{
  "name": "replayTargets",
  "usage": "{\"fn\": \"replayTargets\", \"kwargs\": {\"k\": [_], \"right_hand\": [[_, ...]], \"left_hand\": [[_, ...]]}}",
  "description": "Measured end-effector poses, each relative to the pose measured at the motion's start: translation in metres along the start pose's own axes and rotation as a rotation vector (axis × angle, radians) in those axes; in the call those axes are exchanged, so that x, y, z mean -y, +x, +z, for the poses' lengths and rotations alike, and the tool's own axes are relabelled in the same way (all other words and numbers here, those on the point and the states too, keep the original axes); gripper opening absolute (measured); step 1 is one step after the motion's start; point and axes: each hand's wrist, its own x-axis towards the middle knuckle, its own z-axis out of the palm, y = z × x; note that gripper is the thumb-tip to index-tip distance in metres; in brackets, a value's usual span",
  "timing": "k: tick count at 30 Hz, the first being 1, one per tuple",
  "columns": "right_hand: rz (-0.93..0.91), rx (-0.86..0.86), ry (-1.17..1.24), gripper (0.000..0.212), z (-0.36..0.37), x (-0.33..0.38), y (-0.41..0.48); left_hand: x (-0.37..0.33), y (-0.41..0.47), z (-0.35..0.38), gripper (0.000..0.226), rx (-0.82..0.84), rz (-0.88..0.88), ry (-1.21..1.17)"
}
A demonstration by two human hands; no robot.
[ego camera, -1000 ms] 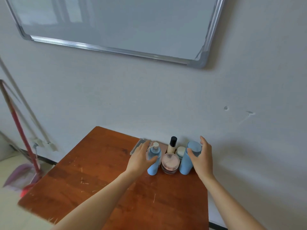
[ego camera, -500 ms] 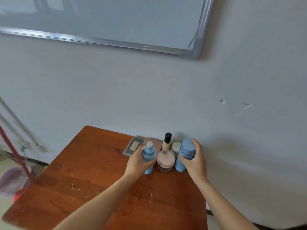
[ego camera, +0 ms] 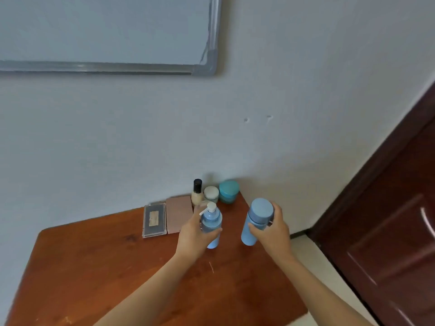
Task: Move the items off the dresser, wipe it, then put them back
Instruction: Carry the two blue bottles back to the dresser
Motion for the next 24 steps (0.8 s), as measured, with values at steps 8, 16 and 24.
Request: {"fn": "replayTargets", "kwargs": {"k": [8, 16, 24], "right_hand": [[0.286, -0.537, -0.079, 0.063, -0.046, 0.002, -0.192], [0.561, -0.933, -0.128, 0.062, -0.102, 0.009, -0.407], [0.892, -1.203, -0.139, 0.064, -0.103, 0.012, -0.650]], "left_hand": [[-0.028, -0.083, 0.014, 0.058, 0.557, 0.237, 0.058], [-0.056, -0.244, 0.077, 0.046, 1.056, 0.487, 0.016], [-0.036, -0.440, 0.103, 0.053, 1.343, 0.636, 0.176]]}}
